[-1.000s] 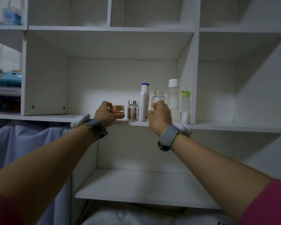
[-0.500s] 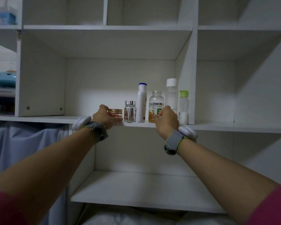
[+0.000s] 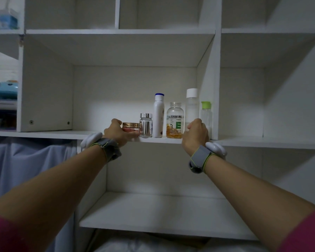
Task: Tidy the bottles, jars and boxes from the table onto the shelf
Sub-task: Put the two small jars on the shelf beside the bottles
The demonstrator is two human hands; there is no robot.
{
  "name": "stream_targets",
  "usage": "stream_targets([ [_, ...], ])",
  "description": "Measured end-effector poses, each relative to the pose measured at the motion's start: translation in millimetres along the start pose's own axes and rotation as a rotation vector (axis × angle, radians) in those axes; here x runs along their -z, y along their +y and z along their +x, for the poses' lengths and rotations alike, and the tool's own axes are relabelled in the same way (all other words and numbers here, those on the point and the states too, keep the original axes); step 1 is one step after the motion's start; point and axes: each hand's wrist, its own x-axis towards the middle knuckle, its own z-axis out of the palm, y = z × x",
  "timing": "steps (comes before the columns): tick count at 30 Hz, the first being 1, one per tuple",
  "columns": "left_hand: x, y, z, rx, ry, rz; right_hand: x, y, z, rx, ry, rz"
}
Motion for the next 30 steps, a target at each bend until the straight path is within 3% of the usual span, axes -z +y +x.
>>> stream_targets([
  [7, 0.3, -3.6, -0.9, 0.018, -0.003, -0.068, 3.4, 6.4, -1.2, -0.008, -0.026, 0.025],
  [26, -0.7, 4.8, -17.2, 0.033, 0.020, 0.012, 11.6, 10.1, -0.6, -0.059, -0.025, 0.053],
  [30, -0.2, 17.0, -34.5, 0.006, 0.087, 0.092, 24.0, 7.7, -7.7, -0.052, -0.050, 0.062],
])
